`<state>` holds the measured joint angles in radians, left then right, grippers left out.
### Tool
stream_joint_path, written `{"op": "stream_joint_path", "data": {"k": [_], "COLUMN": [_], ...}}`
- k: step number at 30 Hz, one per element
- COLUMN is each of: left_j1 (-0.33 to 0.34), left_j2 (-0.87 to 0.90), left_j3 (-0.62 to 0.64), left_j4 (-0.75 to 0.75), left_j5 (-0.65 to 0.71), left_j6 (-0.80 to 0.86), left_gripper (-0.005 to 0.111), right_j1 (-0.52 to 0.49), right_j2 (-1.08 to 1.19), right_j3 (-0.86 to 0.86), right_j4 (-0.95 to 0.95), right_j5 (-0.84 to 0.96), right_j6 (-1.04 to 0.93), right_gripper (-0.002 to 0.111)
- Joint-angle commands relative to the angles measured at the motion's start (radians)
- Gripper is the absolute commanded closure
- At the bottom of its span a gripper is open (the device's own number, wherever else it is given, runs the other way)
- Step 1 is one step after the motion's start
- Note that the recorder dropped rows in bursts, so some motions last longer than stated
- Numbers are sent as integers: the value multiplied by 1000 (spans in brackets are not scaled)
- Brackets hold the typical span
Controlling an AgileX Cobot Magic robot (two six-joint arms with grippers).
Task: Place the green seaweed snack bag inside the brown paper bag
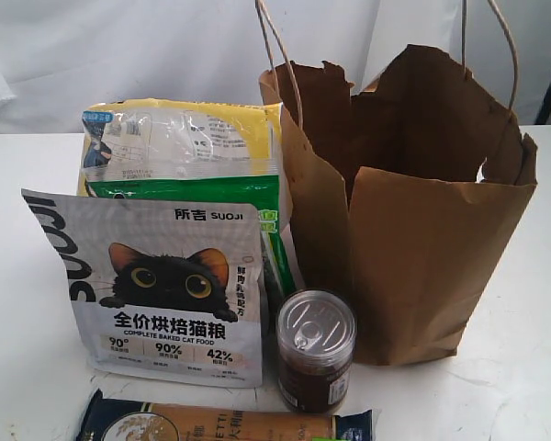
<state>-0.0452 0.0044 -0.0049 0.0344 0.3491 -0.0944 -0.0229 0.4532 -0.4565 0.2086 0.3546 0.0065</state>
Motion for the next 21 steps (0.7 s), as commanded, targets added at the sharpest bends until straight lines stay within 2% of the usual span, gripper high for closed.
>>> {"op": "stream_joint_path", "data": {"k": [1, 8, 14, 21], "left_j1": [-5, -5, -5, -5], "left_j2": [-4, -4, -4, -4], "left_j3": [5, 5, 5, 5], "left_j4": [2, 2, 2, 2], "left_j5": [-9, -9, -9, -9], "left_j6": [-1, -1, -1, -1], "left_gripper": [107, 107, 107, 107], "right_j1": [68, 151, 183, 228], "right_j2": [163, 336, 352, 354], "right_j3": [-68, -201, -249, -249], "right_j4": [73, 149, 219, 245], "right_j5": [28, 116, 37, 12], "right_j6": [-97, -277, -283, -388], "right_gripper": [108, 108, 108, 108]}}
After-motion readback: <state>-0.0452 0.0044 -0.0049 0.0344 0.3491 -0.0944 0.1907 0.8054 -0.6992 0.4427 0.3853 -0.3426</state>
